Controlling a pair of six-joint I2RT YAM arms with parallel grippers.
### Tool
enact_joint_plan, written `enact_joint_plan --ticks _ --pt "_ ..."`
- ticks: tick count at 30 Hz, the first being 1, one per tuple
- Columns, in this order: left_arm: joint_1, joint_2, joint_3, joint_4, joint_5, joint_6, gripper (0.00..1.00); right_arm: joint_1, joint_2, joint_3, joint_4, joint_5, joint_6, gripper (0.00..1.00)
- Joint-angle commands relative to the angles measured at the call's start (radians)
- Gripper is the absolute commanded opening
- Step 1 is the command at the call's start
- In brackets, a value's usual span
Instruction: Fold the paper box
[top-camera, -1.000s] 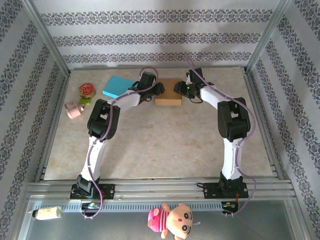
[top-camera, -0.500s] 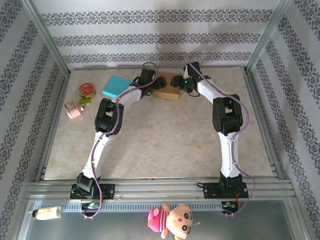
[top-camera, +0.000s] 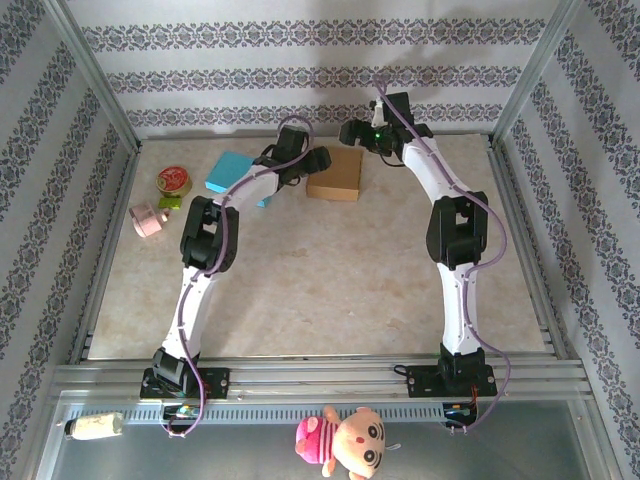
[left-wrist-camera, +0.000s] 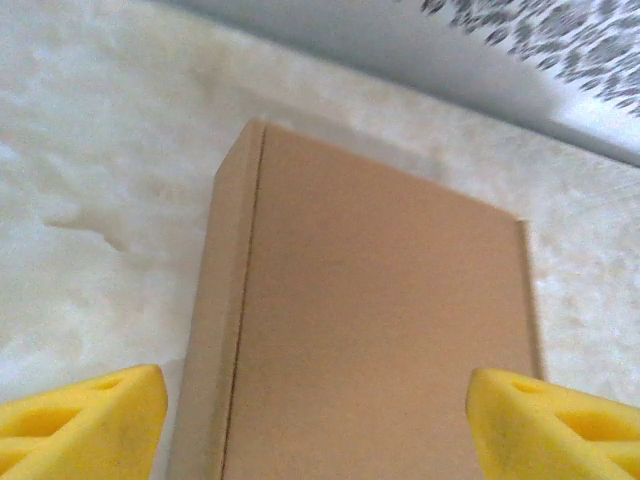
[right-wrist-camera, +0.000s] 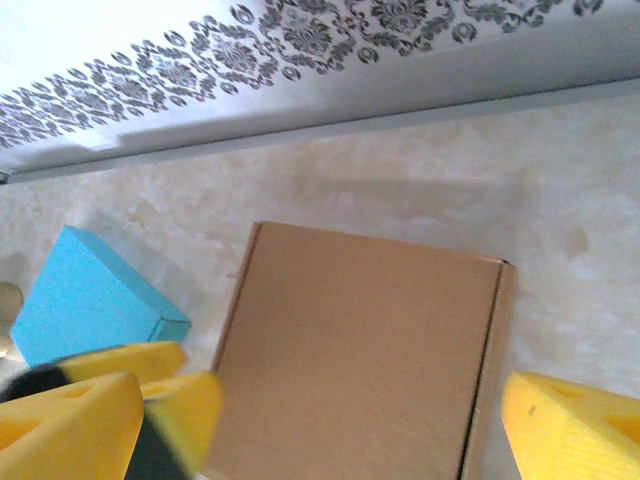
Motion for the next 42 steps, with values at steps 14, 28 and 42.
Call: enact_joint_plan --ticks 14,28,42 --pt "0.0 -0.916 -0.934 0.343 -0.085 0.215 0.96 0.007 -0.886 -0.989 0.415 0.31 -0.137 0.98" --pt "0.015 -1.426 -1.512 0.417 -0.598 0.468 1.0 -0.117 -0.997 -1.594 0.759 0.564 -0.332 0.98" --pt "0.057 -1.503 -1.698 0.526 -0.675 0.639 0.99 -0.24 -0.829 -1.713 1.263 0.117 -0.376 0.98"
